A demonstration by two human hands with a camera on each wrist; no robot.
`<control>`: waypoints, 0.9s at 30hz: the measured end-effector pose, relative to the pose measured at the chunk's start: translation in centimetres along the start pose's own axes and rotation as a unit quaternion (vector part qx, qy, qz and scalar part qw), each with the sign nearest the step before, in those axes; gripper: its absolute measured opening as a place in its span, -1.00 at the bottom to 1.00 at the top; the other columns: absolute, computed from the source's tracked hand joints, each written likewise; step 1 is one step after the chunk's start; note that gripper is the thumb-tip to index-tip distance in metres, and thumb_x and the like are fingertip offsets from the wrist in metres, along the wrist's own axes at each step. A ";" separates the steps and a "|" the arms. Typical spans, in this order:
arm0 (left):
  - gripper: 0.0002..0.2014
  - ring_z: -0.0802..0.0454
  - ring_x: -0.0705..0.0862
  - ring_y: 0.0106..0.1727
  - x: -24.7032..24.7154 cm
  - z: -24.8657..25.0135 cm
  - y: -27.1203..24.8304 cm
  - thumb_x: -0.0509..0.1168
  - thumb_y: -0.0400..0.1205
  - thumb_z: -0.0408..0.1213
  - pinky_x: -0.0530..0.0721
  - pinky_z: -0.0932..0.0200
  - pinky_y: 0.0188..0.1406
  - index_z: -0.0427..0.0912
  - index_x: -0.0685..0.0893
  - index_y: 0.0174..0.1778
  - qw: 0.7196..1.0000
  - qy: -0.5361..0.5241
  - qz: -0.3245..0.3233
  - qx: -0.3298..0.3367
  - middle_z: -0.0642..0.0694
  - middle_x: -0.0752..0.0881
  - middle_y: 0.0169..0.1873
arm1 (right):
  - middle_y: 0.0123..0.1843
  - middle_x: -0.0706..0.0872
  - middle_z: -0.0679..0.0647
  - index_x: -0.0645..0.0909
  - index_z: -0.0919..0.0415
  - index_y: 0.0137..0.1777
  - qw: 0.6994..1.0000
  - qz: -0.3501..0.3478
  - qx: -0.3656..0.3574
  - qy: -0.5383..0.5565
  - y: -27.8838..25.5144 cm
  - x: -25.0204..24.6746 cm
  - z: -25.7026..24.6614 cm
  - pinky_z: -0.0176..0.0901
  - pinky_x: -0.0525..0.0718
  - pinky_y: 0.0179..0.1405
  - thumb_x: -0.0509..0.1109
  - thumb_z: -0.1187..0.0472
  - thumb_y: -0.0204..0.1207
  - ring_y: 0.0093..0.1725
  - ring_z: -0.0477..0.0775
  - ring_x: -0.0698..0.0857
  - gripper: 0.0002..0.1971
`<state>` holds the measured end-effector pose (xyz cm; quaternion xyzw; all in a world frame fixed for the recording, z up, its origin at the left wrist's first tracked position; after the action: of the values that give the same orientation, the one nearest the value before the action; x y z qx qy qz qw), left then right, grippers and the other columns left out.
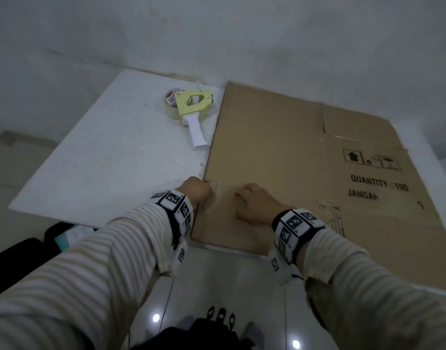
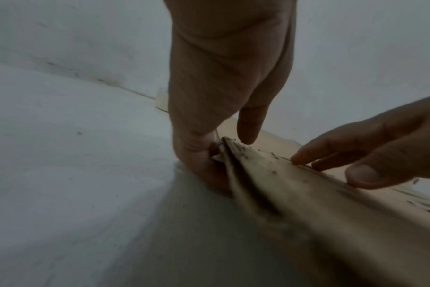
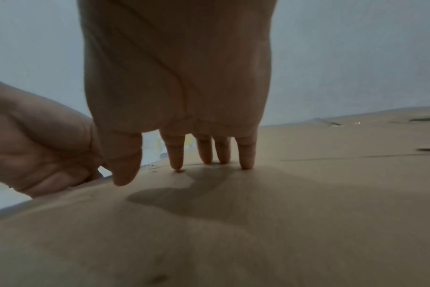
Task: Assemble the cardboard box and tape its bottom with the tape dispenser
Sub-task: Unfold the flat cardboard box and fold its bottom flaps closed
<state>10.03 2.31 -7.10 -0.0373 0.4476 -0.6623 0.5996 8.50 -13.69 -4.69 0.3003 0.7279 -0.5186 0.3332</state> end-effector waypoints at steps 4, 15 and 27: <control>-0.75 -0.11 0.60 -0.09 -0.7 1.0 0.0 0.28 0.55 -0.48 0.66 0.02 0.13 -0.14 0.48 -0.40 0.996 -0.080 -0.036 0.029 -0.07 0.56 -0.36 | 0.69 0.08 0.05 0.12 0.04 0.67 0.998 -0.042 -0.048 0.010 -1.7 -0.1 -0.6 0.02 0.25 0.62 0.32 -0.15 0.54 0.64 0.16 0.18 -0.24; -0.76 -0.05 0.60 -0.49 -3.9 4.8 -3.1 0.07 0.65 -0.57 0.63 0.31 -0.72 -0.32 0.56 -0.27 0.974 -0.206 -0.006 0.092 -0.23 0.55 -0.41 | 0.54 0.47 0.10 0.21 -0.09 0.63 0.992 0.071 -0.060 -0.089 -7.9 -6.5 -0.6 -0.02 0.55 0.37 0.22 0.36 0.60 0.42 0.16 0.53 -0.36; -0.75 0.05 0.59 0.12 -6.4 10.8 -7.7 0.33 0.62 -0.22 0.51 0.16 0.16 -0.17 0.70 0.19 0.923 0.126 0.049 0.360 0.02 0.68 0.09 | 0.12 0.74 0.19 0.58 0.13 0.28 0.923 0.369 -0.010 -0.107 -15.4 -19.5 -1.1 -0.10 0.53 -0.12 0.27 0.31 0.59 0.05 0.26 0.69 -0.72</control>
<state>12.33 0.72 7.36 0.2871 0.2519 -0.7477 0.5432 7.94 -18.76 19.69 0.4871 0.5303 -0.3805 0.5803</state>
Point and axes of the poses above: each hand's wrist, its own y-axis towards the middle knuckle, its own x-axis out of the palm, z = x × y, the point moved 7 cm from there along y, towards the middle knuckle
